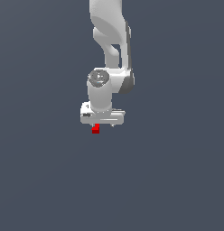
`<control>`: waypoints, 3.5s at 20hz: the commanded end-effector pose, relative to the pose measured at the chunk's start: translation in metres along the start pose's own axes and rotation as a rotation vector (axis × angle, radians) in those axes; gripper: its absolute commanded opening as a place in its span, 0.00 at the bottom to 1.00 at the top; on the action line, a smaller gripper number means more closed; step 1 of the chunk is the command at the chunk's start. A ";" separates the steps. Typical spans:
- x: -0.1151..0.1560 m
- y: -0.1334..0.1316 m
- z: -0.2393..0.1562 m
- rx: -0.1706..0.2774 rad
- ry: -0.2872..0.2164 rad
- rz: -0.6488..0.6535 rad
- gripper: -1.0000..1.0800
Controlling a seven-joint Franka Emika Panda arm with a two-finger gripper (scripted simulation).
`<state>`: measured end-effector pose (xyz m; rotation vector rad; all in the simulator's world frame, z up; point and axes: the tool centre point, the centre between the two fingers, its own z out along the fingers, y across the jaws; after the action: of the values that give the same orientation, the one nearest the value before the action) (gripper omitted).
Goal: Pick up the red cube and move it to a goal position.
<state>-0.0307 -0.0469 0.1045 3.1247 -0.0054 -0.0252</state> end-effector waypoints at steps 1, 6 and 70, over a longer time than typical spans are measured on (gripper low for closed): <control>-0.008 0.010 0.018 0.003 0.003 0.002 0.96; -0.022 0.029 0.052 0.009 0.010 0.005 0.96; 0.085 -0.045 -0.211 0.016 0.016 0.008 0.00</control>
<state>0.0536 -0.0016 0.3043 3.1410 -0.0171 0.0010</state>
